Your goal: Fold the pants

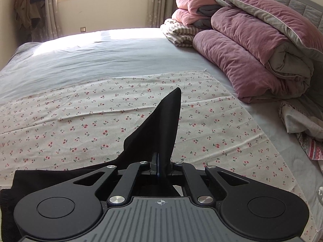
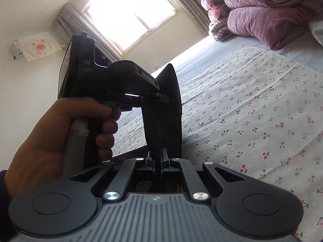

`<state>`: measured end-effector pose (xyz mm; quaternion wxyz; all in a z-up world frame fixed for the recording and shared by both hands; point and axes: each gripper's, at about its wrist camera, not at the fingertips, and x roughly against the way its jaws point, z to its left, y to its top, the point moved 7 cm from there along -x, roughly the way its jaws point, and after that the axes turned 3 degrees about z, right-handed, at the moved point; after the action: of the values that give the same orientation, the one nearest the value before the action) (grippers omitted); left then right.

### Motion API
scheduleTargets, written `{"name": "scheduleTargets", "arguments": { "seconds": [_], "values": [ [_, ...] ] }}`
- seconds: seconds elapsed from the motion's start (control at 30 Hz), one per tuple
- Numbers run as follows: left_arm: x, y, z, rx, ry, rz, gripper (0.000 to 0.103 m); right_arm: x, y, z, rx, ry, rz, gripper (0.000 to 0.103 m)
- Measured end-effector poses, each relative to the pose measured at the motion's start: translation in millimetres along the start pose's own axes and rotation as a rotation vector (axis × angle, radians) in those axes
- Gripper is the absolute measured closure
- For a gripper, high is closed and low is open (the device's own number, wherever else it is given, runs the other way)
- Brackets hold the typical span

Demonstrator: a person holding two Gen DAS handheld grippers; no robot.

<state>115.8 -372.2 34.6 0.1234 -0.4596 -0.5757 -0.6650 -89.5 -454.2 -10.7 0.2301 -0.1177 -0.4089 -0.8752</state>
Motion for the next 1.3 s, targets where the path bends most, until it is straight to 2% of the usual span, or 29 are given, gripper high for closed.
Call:
{"name": "scheduleTargets", "arguments": {
  "seconds": [0.23, 0.43, 0.57, 0.67, 0.73, 0.87, 0.93, 1.07, 1.17, 1.2, 1.3],
  "values": [
    [14.3, 1.2, 38.9, 0.006, -0.048, -0.002, 0.099, -11.0, -0.3, 24.0, 0.055, 0.050, -0.041, 0.103],
    [26.6, -4.1, 84.1, 0.008, -0.084, -0.004, 0.099, -27.7, -11.6, 57.0, 0.167, 0.085, -0.022, 0.103],
    [27.3, -11.2, 125.2, 0.042, -0.096, -0.006, 0.099, -50.7, -28.9, 93.6, 0.282, 0.100, 0.020, 0.103],
    [21.1, -19.5, 157.0, 0.082, -0.082, 0.006, 0.099, -81.3, -47.4, 120.3, 0.333, 0.106, 0.087, 0.103],
    [16.6, -26.6, 182.0, 0.097, -0.073, 0.014, 0.099, -89.0, -51.9, 126.9, 0.350, 0.106, 0.101, 0.103],
    [13.3, -37.5, 227.5, 0.142, -0.112, 0.022, 0.100, -126.1, -74.5, 150.5, 0.362, 0.134, 0.191, 0.103],
    [12.9, -46.6, 249.1, 0.140, -0.109, 0.022, 0.100, -141.7, -87.0, 167.1, 0.423, 0.125, 0.210, 0.103],
    [13.7, -65.1, 282.9, 0.159, -0.139, -0.022, 0.100, -158.7, -101.8, 180.3, 0.478, 0.122, 0.249, 0.103],
    [5.4, -85.8, 310.3, 0.214, -0.142, -0.045, 0.100, -178.4, -126.6, 198.9, 0.608, 0.084, 0.289, 0.103],
    [1.3, -93.1, 318.3, 0.243, -0.153, -0.049, 0.100, -178.4, -126.6, 198.9, 0.608, 0.084, 0.289, 0.103],
    [-9.1, -101.6, 335.2, 0.310, -0.170, -0.017, 0.100, -197.7, -144.8, 195.5, 0.625, 0.068, 0.349, 0.103]
  ]
}}
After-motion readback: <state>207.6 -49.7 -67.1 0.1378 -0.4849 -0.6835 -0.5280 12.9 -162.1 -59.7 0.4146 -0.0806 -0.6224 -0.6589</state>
